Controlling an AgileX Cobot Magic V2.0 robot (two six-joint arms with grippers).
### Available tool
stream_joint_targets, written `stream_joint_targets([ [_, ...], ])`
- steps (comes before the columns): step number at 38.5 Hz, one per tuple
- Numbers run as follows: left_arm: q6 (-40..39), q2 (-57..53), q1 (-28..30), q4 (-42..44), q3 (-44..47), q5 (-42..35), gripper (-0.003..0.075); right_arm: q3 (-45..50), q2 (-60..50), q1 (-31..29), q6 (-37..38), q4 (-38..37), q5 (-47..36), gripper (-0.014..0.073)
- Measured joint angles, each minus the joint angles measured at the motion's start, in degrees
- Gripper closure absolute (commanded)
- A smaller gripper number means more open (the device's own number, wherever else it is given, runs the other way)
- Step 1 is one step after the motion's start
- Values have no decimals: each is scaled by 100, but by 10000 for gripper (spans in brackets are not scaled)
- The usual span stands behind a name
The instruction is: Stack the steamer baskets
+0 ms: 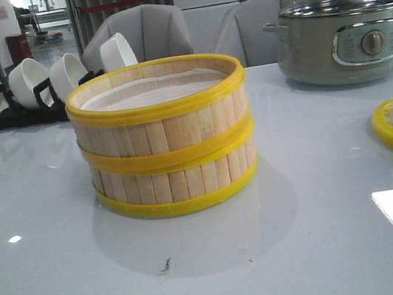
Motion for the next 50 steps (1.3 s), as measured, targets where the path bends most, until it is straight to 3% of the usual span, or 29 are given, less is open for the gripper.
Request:
stream_joint_targets([
  [8, -129, -1086, 1051, 24, 333, 58, 626, 0, 0, 0, 0, 0, 0, 203],
  [16, -210, -2552, 1654, 27, 1684, -191, 626, 0, 0, 0, 0, 50, 0, 203],
  [35, -233, -5962, 1694, 27, 6268, -1485, 626, 0, 0, 0, 0, 168, 0, 203],
  [50, -247, -7142, 1694, -74, 8320, -2576, 626, 0, 0, 0, 0, 245, 0, 203],
])
